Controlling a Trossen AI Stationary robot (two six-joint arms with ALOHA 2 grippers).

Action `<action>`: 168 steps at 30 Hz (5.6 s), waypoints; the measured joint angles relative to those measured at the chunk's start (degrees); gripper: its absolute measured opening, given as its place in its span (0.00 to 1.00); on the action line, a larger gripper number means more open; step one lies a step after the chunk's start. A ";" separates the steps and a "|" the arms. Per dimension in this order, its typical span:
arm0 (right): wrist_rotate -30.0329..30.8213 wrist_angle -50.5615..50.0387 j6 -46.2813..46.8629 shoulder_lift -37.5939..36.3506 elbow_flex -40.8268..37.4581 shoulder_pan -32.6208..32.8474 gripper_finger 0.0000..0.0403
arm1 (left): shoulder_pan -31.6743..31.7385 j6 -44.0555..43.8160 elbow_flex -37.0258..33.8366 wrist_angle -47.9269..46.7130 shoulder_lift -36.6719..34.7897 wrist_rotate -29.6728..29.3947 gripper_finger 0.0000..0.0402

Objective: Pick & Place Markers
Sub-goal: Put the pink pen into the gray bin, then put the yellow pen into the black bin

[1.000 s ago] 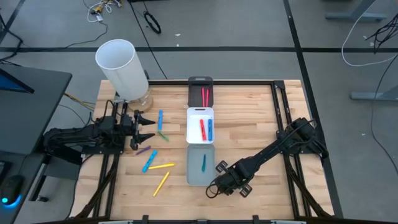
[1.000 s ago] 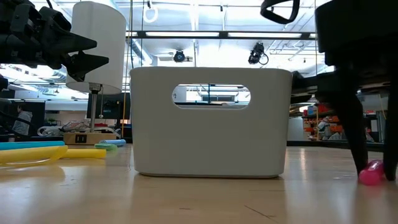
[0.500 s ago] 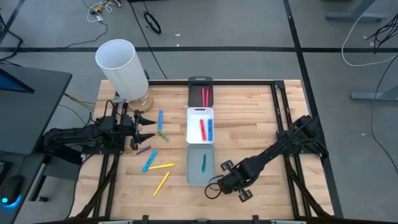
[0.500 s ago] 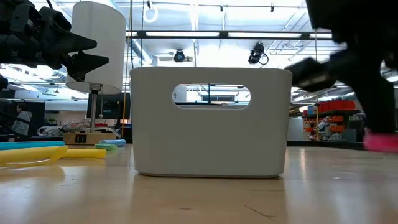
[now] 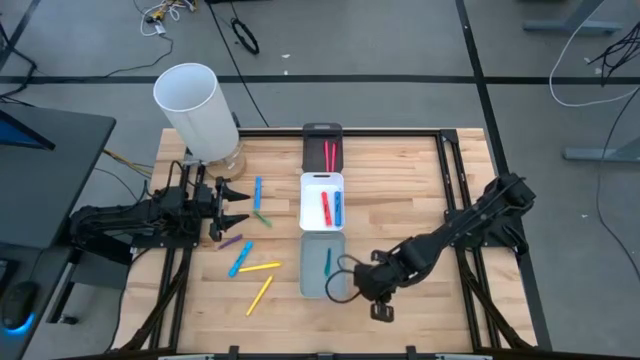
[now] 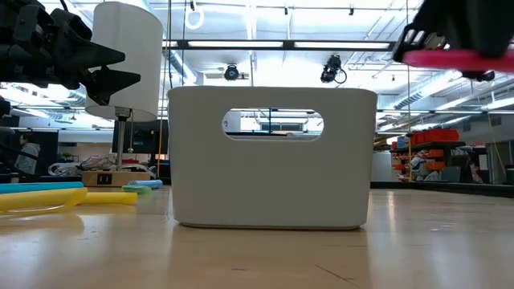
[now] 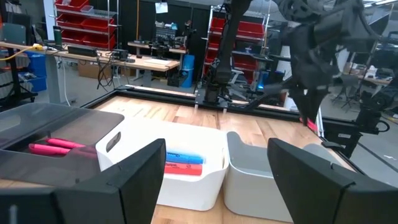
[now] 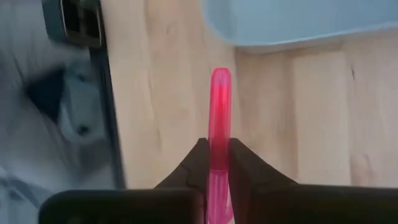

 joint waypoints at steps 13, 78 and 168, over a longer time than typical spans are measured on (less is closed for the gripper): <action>0.49 0.02 35.10 -2.32 0.02 -3.30 0.07 | 0.01 -0.01 0.01 0.00 0.01 0.00 0.72; 12.09 -32.83 65.91 33.69 42.60 -12.49 0.04 | 0.02 -0.02 0.02 0.00 0.00 0.00 0.72; 30.50 48.19 -47.65 7.05 6.25 -22.12 0.75 | 0.00 -0.01 0.00 0.00 0.02 0.02 0.72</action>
